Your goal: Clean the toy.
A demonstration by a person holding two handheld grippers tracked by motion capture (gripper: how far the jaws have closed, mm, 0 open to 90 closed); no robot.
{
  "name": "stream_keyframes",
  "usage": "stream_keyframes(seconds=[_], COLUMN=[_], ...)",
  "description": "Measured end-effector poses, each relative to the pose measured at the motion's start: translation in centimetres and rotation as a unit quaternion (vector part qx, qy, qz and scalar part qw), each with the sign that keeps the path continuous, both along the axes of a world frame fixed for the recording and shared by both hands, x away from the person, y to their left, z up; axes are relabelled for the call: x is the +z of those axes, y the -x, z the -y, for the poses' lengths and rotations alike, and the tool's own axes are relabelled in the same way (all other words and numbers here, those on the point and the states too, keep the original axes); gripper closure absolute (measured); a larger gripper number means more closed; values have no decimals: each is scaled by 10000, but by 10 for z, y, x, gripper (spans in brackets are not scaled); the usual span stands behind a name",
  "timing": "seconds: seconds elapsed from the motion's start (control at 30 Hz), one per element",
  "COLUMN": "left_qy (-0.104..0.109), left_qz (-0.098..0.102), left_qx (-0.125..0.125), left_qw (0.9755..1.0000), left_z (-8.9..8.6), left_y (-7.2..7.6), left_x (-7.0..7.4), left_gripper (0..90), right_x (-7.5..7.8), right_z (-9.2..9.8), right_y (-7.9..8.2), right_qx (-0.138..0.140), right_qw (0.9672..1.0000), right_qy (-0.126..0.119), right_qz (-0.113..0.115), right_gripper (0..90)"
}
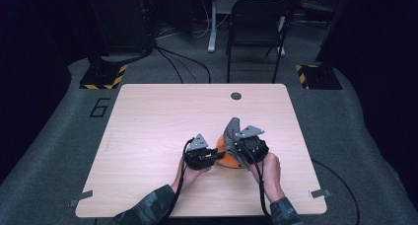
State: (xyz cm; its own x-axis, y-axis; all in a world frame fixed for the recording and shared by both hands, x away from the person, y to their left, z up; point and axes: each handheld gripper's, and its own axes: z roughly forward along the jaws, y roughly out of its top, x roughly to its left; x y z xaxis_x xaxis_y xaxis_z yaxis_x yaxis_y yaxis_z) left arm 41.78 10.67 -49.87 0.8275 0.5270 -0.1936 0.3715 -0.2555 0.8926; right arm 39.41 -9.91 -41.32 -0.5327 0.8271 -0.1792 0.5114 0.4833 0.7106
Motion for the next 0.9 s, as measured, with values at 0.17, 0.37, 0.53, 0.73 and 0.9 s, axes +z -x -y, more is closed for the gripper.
stream_keyframes(seconds=[0.17,0.37,0.53,0.73,0.9], left_qy=[-3,61,60,160,192], left_qz=[-8,-34,-72,-97,-112], left_qx=[-8,-19,-75,-17,-24], left_qw=[10000,10000,9999,9998,9997], left_z=[1,0,-1,-1,-2], left_y=[0,-1,-2,-2,-3], left_x=[0,-1,-1,-2,-2], left_gripper=[760,760,760,760,760], right_x=[-7,-19,-36,-63,-70], right_z=[18,38,53,62,65], right_y=[-4,-13,-23,-34,-39], right_qx=[-270,-584,-803,-1039,-1040], right_qw=[9994,9975,9948,9880,9857], right_qy=[-64,-33,78,264,339], right_qz=[-198,-400,-621,-1111,-1285], right_gripper=[759,760,761,762,762])
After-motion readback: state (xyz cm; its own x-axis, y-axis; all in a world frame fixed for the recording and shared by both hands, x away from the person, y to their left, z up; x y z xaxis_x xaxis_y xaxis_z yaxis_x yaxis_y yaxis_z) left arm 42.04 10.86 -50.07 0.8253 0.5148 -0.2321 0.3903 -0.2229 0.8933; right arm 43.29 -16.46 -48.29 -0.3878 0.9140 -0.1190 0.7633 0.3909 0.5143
